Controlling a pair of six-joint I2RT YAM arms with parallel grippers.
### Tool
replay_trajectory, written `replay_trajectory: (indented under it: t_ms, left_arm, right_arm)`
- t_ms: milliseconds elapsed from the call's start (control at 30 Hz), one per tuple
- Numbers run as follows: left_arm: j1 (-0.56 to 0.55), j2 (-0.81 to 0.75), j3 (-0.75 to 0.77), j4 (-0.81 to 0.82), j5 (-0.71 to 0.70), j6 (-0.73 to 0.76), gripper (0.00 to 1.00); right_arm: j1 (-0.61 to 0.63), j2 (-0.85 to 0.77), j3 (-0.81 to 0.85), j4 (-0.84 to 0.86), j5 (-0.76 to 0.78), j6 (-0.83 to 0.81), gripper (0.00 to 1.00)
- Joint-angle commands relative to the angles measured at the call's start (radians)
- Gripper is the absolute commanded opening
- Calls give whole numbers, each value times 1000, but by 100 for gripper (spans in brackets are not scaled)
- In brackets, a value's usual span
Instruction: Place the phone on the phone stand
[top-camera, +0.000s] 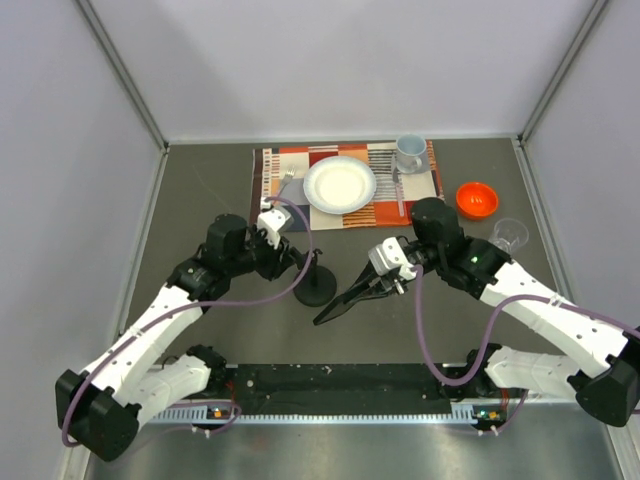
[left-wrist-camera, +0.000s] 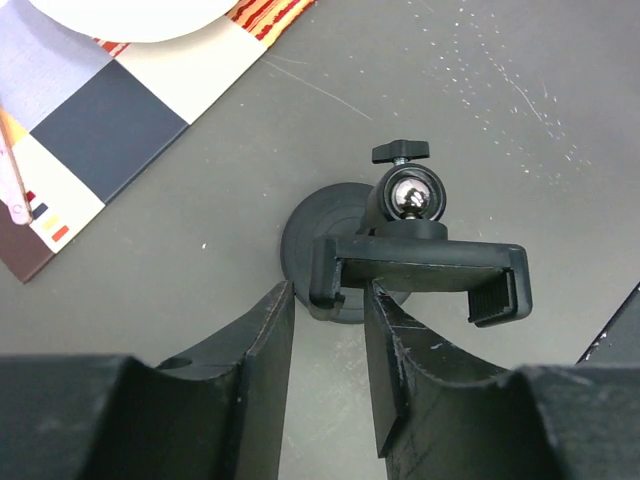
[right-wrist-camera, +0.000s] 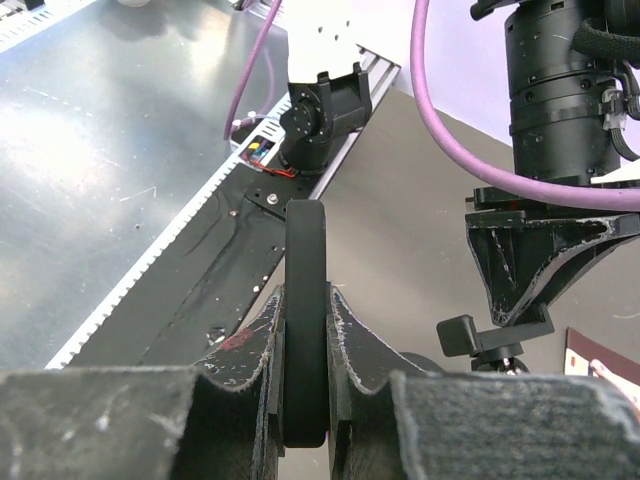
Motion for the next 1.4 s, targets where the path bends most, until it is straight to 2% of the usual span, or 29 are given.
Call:
replay_trajectory:
  t_ms: [0, 33, 100, 167, 333, 433, 533, 567, 800, 967, 1367]
  left_arm:
    - [4, -6, 8, 49, 62, 41, 36]
    - [4, -7, 2, 61, 57, 41, 31]
    - [4, -21, -12, 81, 51, 42, 30]
    - [4, -35, -15, 93, 45, 46, 24]
    - [4, -56, -29, 112, 103, 62, 10]
    - [1, -78, -49, 132, 120, 65, 7]
    - [-1, -101, -70, 155, 136, 65, 5]
    - [-1, -107, -72, 155, 142, 70, 0]
    - [-1, -104, -62, 156, 195, 65, 0]
    - [-1, -119, -69, 158, 205, 58, 0]
    - [-2, -174, -85, 173, 174, 53, 0]
  right_arm:
    - [-4, -25, 16, 81, -78, -9, 0]
    - [-3, -25, 16, 82, -80, -9, 0]
    - [-4, -20, 14, 88, -86, -9, 0]
    - [-3, -6, 16, 95, -84, -8, 0]
    - [6, 42, 25, 182, -64, 17, 0]
    - [28, 101, 88, 174, -60, 1, 0]
    - [46, 184, 158, 164, -122, -54, 0]
    - [54, 225, 189, 156, -123, -90, 0]
    - [95, 398, 372, 59, -121, -218, 0]
    - [95, 461, 456, 24, -100, -265, 0]
    - [78, 534, 504, -45, -32, -255, 0]
